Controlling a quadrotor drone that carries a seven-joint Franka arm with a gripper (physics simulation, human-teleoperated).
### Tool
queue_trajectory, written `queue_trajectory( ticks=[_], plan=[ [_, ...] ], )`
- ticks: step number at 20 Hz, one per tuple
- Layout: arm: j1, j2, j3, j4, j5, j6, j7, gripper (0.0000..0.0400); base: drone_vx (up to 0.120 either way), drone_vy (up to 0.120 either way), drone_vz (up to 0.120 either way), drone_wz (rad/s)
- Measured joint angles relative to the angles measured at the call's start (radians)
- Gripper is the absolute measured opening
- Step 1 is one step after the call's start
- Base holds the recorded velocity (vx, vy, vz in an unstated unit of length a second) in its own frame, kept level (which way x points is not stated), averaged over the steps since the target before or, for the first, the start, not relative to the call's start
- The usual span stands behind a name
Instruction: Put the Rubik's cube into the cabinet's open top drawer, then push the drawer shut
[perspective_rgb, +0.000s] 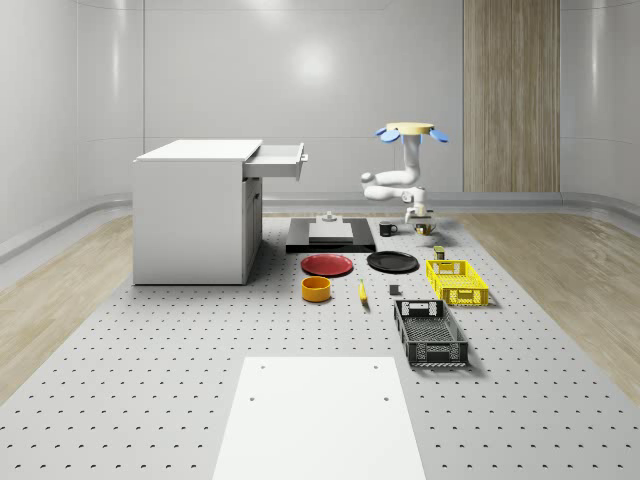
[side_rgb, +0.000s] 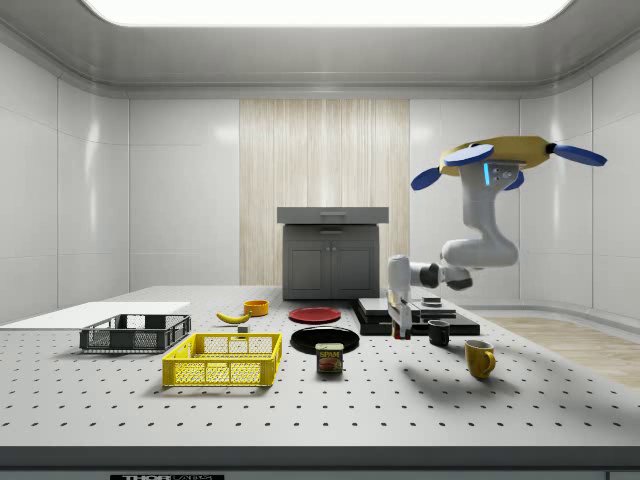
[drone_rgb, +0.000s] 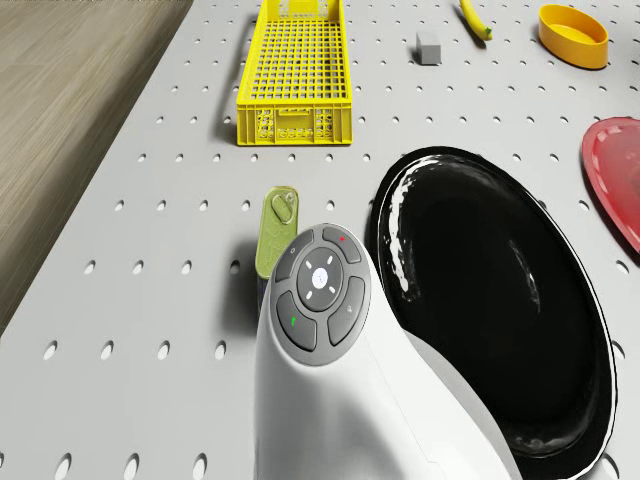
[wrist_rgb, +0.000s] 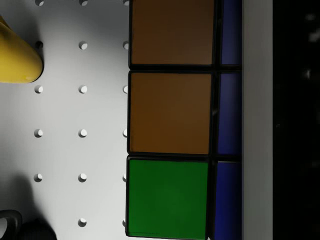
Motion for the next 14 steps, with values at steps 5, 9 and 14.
queue_trajectory(
  ticks=[5,9,14],
  plan=[
    [-0.004,-0.01,0.011,-0.001,0.013,0.007,0.004,0.032,0.0,-0.12,0.12,0.0],
    [-0.008,-0.019,0.015,-0.001,0.02,0.014,0.007,0.032,0.0,-0.12,0.12,0.0],
    [-0.012,-0.029,0.018,0.0,0.026,0.024,0.01,0.032,0.0,-0.08,0.12,0.0]
  ],
)
